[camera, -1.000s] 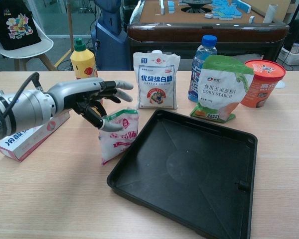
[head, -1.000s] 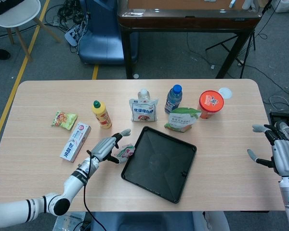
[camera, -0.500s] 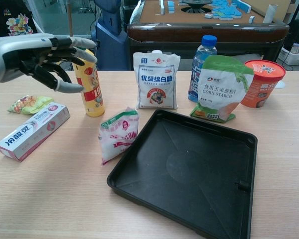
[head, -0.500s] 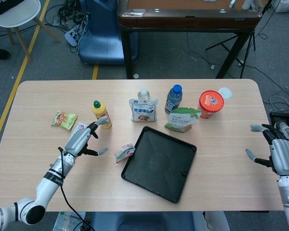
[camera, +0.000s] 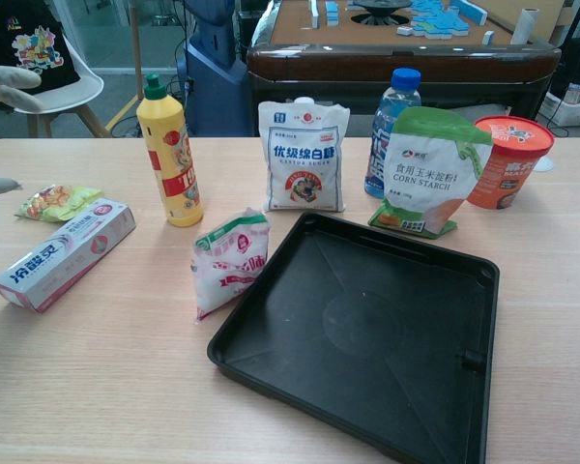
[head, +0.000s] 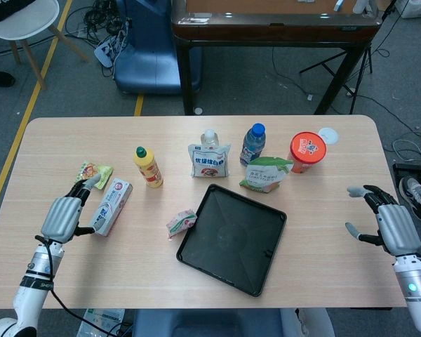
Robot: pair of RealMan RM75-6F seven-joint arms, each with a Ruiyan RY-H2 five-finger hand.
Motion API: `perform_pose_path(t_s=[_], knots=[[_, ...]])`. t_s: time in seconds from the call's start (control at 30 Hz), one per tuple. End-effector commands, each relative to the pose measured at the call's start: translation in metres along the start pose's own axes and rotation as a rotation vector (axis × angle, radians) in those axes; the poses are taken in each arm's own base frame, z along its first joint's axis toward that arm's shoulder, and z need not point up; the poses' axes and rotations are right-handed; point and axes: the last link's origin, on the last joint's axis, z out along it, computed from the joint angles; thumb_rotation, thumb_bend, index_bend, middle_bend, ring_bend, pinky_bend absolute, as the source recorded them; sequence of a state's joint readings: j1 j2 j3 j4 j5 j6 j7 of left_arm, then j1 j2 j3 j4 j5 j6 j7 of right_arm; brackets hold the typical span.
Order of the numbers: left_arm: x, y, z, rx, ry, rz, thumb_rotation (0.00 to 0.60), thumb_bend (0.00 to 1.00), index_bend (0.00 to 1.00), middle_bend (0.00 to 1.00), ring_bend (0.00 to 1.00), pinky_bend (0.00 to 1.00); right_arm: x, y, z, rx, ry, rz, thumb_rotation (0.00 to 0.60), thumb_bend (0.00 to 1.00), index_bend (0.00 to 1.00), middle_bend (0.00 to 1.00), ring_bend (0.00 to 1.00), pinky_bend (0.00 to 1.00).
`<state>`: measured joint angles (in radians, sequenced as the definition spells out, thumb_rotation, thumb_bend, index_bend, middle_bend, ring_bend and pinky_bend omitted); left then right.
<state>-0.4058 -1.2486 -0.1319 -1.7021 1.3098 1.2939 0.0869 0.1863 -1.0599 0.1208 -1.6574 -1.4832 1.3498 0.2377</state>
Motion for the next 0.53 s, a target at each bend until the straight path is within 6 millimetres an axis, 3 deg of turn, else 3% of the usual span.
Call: perform_pose_path(t_s=[0.03,0.27,0.53], knots=[[-0.004,-0.023,-0.032,0.07,0.055,0.131,0.6,0.22,0.07,0.15,0.1,0.35,-0.003,-0.003,0.002,0.031,-0.03,-0.013,0.6,0.24,0.25,0.32,0.16,0.2],[-0.002,-0.037,-0.07,0.135,0.104,0.185,0.6,0.22,0.09,0.16,0.1,0.33,-0.012,-0.009,0.006,0.098,-0.06,-0.004,0.6,0.24,0.25,0.32,0.16,0.2],[-0.003,-0.034,-0.097,0.138,0.115,0.233,0.6,0.22,0.09,0.16,0.1,0.31,-0.02,-0.011,0.003,0.105,-0.041,-0.015,0.6,0.23,0.25,0.32,0.16,0.2]])
